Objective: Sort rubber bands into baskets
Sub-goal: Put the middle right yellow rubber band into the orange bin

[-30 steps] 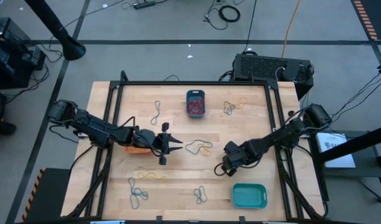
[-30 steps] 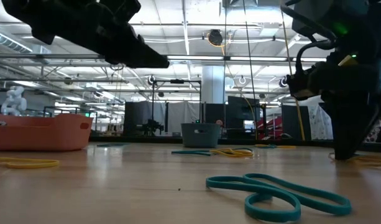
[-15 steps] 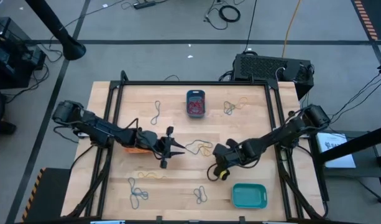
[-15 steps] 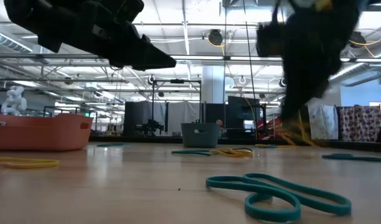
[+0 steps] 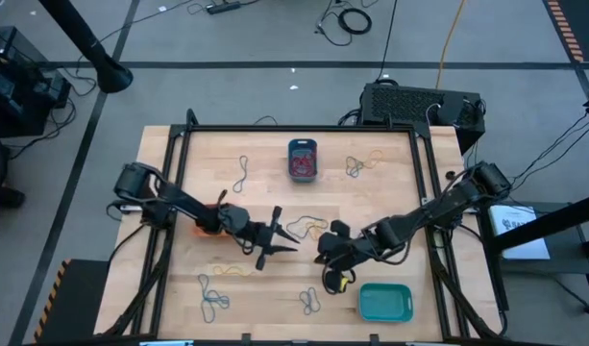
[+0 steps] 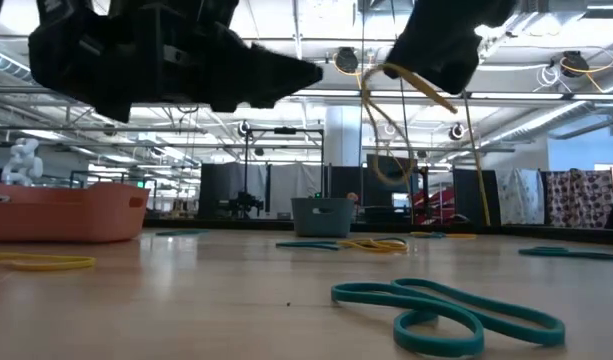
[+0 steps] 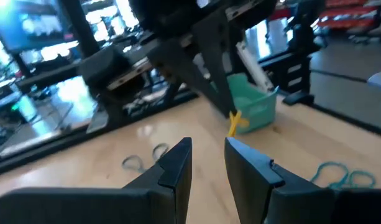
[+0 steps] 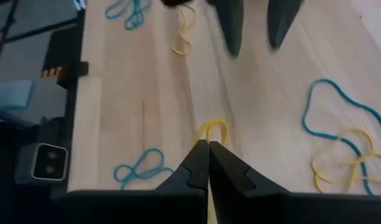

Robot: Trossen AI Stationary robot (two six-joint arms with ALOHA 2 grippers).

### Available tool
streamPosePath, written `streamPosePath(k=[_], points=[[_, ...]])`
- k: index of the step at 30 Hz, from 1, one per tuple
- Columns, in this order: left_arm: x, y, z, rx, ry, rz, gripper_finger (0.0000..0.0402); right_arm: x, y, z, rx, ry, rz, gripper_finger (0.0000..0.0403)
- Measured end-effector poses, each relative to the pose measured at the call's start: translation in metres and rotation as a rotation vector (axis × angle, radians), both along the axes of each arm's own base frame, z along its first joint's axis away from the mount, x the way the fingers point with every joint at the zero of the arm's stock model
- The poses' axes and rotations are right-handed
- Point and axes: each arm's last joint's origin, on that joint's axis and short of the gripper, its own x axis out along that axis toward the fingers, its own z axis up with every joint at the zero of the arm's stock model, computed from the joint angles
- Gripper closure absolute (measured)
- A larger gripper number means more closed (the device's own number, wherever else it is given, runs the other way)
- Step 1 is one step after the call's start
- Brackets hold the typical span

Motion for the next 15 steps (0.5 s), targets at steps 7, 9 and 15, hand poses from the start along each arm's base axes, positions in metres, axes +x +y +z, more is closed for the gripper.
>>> streamPosePath(k=[7,9,15], points=[[0.023,-0.012,-0.008,-0.003,0.013,-0.079,0.0298,0.001,0.002,0.002,-0.009,-0.026,0.012,0.0403],[0.03,-0.015,-0.011,-0.003,0.016,-0.082,0.0298,0.002,0.002,0.003,-0.011,-0.038,0.019,0.0403],[0.038,-0.016,-0.015,-0.001,0.029,-0.079,0.0299,0.002,0.003,0.003,-0.01,-0.05,0.023,0.0402]])
